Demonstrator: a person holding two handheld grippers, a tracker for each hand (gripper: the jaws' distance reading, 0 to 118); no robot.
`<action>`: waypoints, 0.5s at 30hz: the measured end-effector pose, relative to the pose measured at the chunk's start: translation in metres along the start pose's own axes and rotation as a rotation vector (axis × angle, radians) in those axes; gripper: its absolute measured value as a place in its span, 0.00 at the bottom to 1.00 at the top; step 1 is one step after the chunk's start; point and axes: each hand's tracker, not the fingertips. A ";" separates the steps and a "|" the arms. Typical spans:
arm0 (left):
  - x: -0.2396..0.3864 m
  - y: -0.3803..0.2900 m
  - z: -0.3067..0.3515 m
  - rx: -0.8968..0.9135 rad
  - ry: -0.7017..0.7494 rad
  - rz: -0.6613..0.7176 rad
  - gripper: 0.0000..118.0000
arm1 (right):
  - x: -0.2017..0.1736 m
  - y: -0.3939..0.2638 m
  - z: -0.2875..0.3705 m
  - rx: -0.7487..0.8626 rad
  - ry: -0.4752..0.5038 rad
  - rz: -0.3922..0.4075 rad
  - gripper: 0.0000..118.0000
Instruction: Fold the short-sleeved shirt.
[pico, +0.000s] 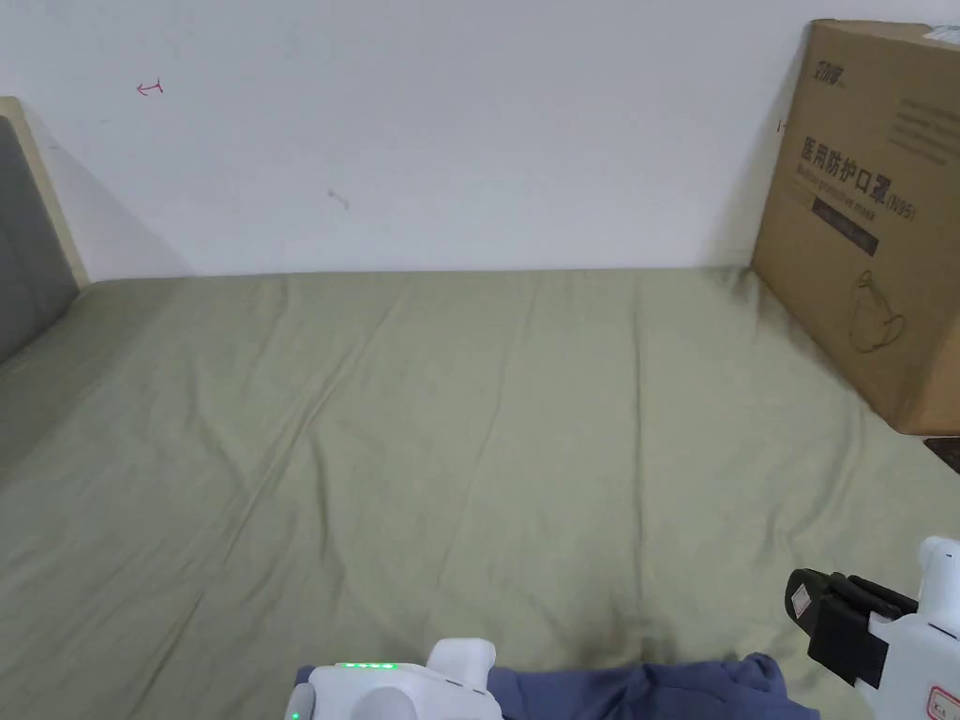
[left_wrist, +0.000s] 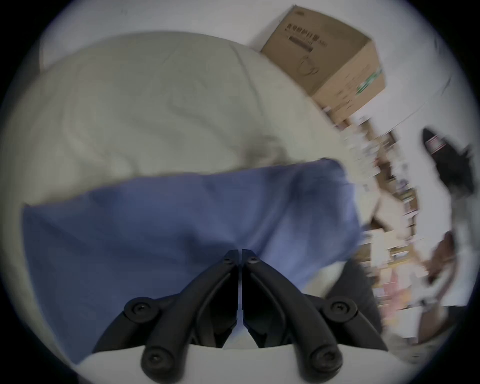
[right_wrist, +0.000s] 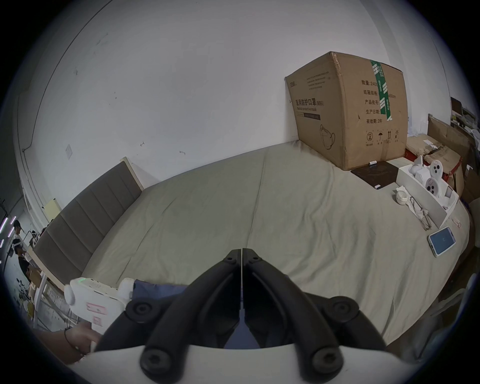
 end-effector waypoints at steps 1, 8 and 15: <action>-0.004 -0.001 0.009 0.004 -0.118 0.058 0.02 | -0.001 0.000 -0.002 -0.004 0.005 0.001 0.00; -0.063 -0.011 0.113 0.285 -0.197 0.241 0.07 | -0.014 0.001 -0.009 -0.020 0.025 0.018 0.00; -0.175 -0.031 0.160 0.331 -0.200 0.414 1.00 | -0.030 0.004 -0.012 -0.035 0.027 0.065 0.00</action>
